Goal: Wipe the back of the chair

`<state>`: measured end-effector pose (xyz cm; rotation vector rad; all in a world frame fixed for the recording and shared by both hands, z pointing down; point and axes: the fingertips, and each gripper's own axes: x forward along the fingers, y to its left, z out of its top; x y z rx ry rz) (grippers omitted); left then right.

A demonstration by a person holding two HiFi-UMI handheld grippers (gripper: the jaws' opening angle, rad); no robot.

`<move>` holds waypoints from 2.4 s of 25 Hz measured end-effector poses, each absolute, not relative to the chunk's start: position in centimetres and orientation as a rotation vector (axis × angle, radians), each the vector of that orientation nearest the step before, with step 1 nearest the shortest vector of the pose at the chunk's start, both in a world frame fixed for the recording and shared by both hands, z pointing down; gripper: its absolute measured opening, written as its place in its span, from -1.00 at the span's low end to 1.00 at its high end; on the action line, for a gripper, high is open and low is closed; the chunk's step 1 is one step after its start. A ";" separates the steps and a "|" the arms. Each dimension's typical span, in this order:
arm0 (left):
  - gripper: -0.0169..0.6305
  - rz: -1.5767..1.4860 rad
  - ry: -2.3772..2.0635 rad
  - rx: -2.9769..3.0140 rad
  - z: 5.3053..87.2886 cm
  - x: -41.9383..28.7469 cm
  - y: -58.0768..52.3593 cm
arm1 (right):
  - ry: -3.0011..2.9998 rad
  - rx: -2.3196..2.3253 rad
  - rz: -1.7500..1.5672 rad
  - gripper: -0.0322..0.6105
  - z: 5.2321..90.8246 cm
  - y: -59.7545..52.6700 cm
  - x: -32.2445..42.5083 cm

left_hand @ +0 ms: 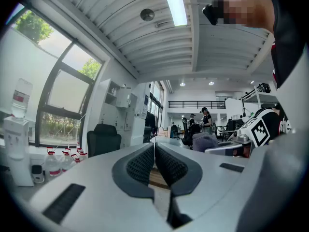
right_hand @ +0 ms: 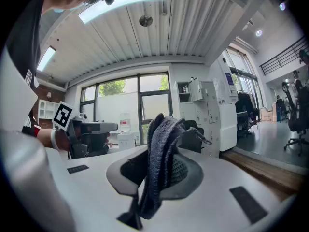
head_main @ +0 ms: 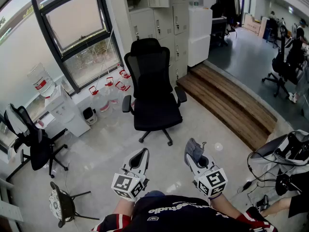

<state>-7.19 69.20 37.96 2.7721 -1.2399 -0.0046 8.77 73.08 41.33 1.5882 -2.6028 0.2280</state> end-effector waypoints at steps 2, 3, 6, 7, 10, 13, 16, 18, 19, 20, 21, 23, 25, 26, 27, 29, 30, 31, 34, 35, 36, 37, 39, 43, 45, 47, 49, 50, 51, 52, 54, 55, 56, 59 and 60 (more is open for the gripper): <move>-0.86 -0.006 -1.234 2.775 38.1 -6.9 69.4 | -2.606 1.587 0.225 -0.67 41.5 73.4 8.9; -0.86 -0.008 -1.231 2.775 38.1 -6.8 69.5 | -2.607 1.587 0.226 -0.67 41.5 73.5 8.9; -0.86 -0.021 -1.219 2.766 38.1 -6.5 69.7 | -2.610 1.586 0.231 -0.67 41.5 73.7 9.1; -0.86 -0.022 -1.219 2.765 38.1 -6.4 69.7 | -2.610 1.585 0.231 -0.67 41.6 73.7 9.2; -0.86 -0.019 -1.219 2.769 38.3 -6.1 70.0 | -2.610 1.585 0.233 -0.67 41.8 74.0 9.3; -0.87 -0.006 -1.218 2.769 38.6 -6.0 70.4 | -2.601 1.604 0.240 -0.67 42.0 74.2 9.5; -0.86 -0.003 -1.218 2.767 38.8 -5.8 70.7 | -2.610 1.615 0.263 -0.67 42.1 74.3 9.8; -0.86 0.001 -1.218 2.769 38.9 -5.7 70.9 | -2.616 1.601 0.262 -0.68 42.2 74.4 9.6; -0.86 0.007 -1.218 2.770 39.0 -5.7 71.0 | -2.618 1.594 0.258 -0.68 42.2 74.5 9.6; -0.86 0.014 -1.221 2.770 39.0 -5.6 71.1 | -2.619 1.591 0.254 -0.67 42.2 74.6 9.5; -0.86 0.022 -1.224 2.768 39.1 -5.6 71.1 | -2.618 1.589 0.249 -0.68 42.2 74.6 9.6; -0.86 0.032 -1.234 2.764 39.0 -5.6 71.0 | -2.615 1.583 0.240 -0.67 42.2 74.6 9.7; -0.86 0.037 -1.242 2.759 38.9 -5.6 70.7 | -2.617 1.572 0.248 -0.67 42.4 74.4 9.8; -0.86 0.044 -1.245 2.756 39.0 -5.6 70.6 | -2.618 1.567 0.258 -0.67 42.6 74.3 9.8; -0.86 0.054 -1.246 2.752 39.2 -5.6 70.5 | -2.618 1.563 0.268 -0.67 42.8 74.3 9.7; -0.86 0.072 -1.245 2.747 39.6 -5.6 70.3 | -2.615 1.562 0.282 -0.67 43.3 74.2 9.7; -0.86 0.079 -1.243 2.747 39.7 -5.5 70.1 | -2.614 1.563 0.289 -0.67 43.6 74.0 9.8; -0.86 0.087 -1.240 2.750 39.9 -5.4 69.8 | -2.612 1.564 0.296 -0.67 43.8 73.7 9.9; -0.86 0.112 -1.229 2.757 40.5 -5.1 68.4 | -2.600 1.568 0.319 -0.67 44.7 72.2 10.1; -0.86 0.116 -1.224 2.752 40.8 -5.1 67.6 | -2.596 1.569 0.327 -0.67 45.0 71.6 10.1; -0.86 0.115 -1.217 2.744 41.0 -5.1 66.8 | -2.591 1.570 0.335 -0.67 45.3 70.9 10.1; -0.87 0.111 -1.211 2.736 41.3 -5.1 65.9 | -2.587 1.571 0.343 -0.67 45.5 70.1 10.0; -0.86 0.104 -1.202 2.728 41.6 -5.2 63.7 | -2.574 1.569 0.355 -0.67 45.8 68.2 9.9; -0.86 0.080 -1.203 2.724 41.6 -6.2 58.2 | -2.545 1.557 0.339 -0.67 45.8 62.9 9.3; -0.86 0.058 -1.208 2.714 41.6 -7.0 55.0 | -2.537 1.553 0.331 -0.67 45.5 59.7 8.8; -0.86 0.038 -1.214 2.711 41.2 -7.9 51.6 | -2.540 1.547 0.329 -0.67 44.9 56.4 8.1; -0.86 0.019 -1.211 2.714 40.5 -8.7 48.3 | -2.548 1.538 0.320 -0.67 43.8 53.0 7.1; -0.86 0.010 -1.207 2.715 40.1 -9.3 46.6 | -2.551 1.533 0.313 -0.67 43.3 51.4 6.5; -0.86 0.001 -1.201 2.716 39.8 -9.8 45.0 | -2.553 1.532 0.309 -0.67 42.8 49.7 5.9; -0.86 -0.008 -1.195 2.718 39.5 -10.3 43.5 | -2.556 1.534 0.311 -0.67 42.3 48.0 5.4; -0.86 -0.027 -1.185 2.724 39.0 -11.1 40.6 | -2.565 1.547 0.321 -0.67 41.5 44.9 4.5; -0.87 -0.036 -1.181 2.727 38.7 -11.5 39.3 | -2.565 1.553 0.319 -0.67 41.2 43.5 4.1; -0.86 -0.043 -1.178 2.731 38.5 -11.9 38.1 | -2.562 1.556 0.311 -0.67 41.0 42.2 3.7; -0.86 -0.058 -1.166 2.734 38.3 -13.1 34.9 | -2.555 1.559 0.296 -0.66 40.7 39.3 2.3; -0.86 -0.063 -1.161 2.734 38.3 -13.3 34.0 | -2.552 1.563 0.297 -0.66 40.6 38.5 2.1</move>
